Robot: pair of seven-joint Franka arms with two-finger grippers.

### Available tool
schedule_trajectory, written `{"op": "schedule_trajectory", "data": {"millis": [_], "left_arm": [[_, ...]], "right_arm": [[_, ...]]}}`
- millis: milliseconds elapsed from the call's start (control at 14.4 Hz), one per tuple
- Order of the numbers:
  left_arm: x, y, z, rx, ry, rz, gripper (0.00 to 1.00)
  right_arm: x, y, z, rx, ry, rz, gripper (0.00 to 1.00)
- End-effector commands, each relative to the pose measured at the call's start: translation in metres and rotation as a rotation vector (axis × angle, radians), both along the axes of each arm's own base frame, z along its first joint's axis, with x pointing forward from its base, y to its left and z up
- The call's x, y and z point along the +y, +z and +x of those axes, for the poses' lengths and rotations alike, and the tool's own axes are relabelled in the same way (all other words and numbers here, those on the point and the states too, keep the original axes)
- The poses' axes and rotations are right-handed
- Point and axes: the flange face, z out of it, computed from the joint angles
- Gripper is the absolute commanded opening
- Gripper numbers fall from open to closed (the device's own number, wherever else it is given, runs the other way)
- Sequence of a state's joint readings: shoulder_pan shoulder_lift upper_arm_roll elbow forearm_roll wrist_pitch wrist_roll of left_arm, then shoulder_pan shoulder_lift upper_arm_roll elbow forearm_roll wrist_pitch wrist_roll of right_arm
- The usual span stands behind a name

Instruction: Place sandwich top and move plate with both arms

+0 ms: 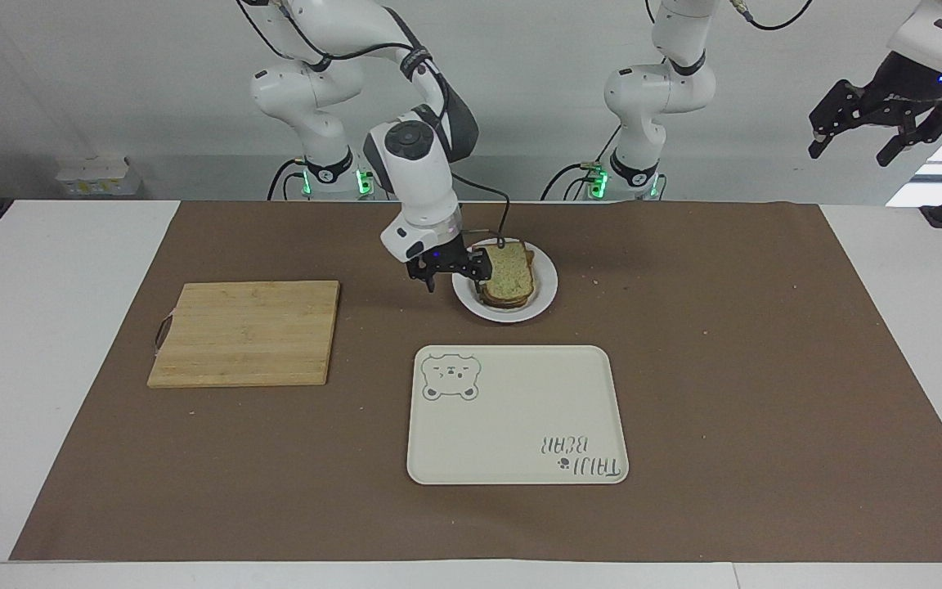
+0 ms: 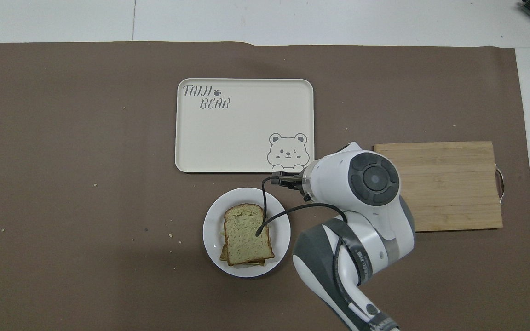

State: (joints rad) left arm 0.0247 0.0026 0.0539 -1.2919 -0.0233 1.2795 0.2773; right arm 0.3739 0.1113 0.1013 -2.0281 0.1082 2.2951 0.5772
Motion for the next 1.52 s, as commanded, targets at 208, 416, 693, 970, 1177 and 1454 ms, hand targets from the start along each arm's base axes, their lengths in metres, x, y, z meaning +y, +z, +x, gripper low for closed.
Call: {"op": "schedule_trajectory", "data": {"millis": [208, 416, 693, 970, 1177, 1454], "left_arm": [[0.001, -0.001, -0.007, 0.0, 0.004, 0.011, 1.0], [0.001, 0.0, -0.007, -0.002, 0.004, 0.011, 1.0], [0.001, 0.0, -0.007, -0.002, 0.004, 0.011, 1.0], [0.001, 0.0, -0.007, -0.002, 0.004, 0.011, 1.0], [0.001, 0.0, -0.007, -0.002, 0.004, 0.011, 1.0], [0.001, 0.0, -0.007, -0.003, 0.004, 0.011, 1.0]], "right_arm": [[-0.061, 0.051, 0.026, -0.04, -0.026, -0.042, 1.0], [-0.093, 0.091, 0.038, -0.021, -0.03, -0.105, 1.0], [-0.138, 0.149, 0.029, -0.019, -0.016, -0.125, 1.0], [-0.165, 0.19, 0.013, -0.043, -0.05, -0.128, 1.0], [-0.184, 0.222, 0.011, -0.033, -0.009, -0.139, 1.0], [-0.238, 0.262, 0.006, -0.015, 0.063, -0.155, 1.0]]}}
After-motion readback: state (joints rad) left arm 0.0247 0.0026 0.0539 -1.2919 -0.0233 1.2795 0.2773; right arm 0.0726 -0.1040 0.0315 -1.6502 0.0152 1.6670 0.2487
